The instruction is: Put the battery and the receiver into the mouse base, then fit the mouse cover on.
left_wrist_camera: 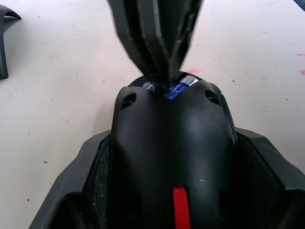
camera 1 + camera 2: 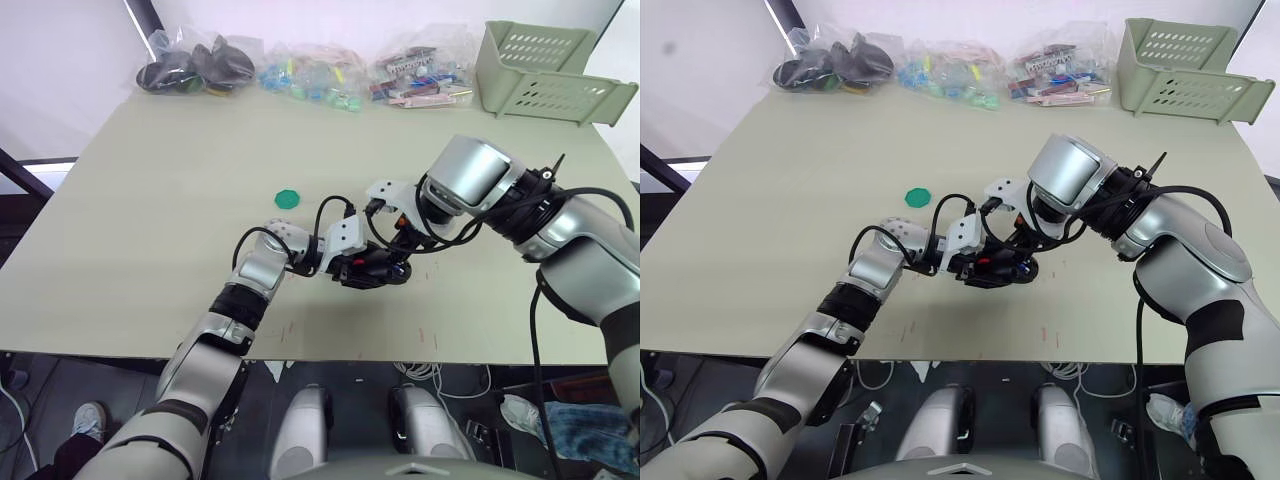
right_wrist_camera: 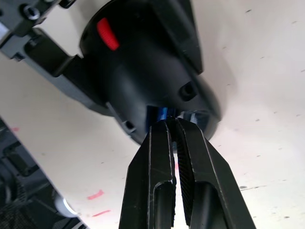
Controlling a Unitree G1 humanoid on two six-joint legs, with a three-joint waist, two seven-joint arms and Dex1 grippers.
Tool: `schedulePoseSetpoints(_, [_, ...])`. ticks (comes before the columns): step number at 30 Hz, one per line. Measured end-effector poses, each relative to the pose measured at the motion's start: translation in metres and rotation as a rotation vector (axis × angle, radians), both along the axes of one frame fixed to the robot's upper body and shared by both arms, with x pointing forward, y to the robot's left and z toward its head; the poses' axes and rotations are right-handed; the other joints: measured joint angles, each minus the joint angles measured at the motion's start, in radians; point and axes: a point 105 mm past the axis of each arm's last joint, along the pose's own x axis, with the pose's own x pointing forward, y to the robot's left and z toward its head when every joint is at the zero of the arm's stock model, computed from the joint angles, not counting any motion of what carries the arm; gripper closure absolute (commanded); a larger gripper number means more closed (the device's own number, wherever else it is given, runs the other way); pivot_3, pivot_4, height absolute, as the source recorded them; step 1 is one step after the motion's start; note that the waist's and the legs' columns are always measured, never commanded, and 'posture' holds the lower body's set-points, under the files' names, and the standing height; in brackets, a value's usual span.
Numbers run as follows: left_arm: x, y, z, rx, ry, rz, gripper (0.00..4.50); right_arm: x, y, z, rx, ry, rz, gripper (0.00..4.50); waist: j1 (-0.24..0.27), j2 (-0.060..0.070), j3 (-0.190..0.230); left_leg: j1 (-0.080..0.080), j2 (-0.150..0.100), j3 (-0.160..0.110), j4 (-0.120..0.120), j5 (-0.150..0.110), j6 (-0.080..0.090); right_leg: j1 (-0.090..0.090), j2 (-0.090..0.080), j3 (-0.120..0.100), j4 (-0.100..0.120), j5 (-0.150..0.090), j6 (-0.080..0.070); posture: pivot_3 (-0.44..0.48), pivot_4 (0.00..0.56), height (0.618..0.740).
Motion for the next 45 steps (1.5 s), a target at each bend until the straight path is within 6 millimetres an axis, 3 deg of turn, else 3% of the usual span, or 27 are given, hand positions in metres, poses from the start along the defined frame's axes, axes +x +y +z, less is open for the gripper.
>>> schedulePoseSetpoints(45, [0.001, -0.001, 0.0, -0.004, -0.005, 0.009, 1.53, 0.006, -0.01, -0.001, 0.004, -0.006, -0.022, 4.5, -0.001, 0.0, 0.0, 0.0, 0.0, 0.0, 0.0, 0.0, 0.0, 0.0, 0.0, 0.0, 0.0, 0.0, 0.0, 0.0, 0.15, 0.74])
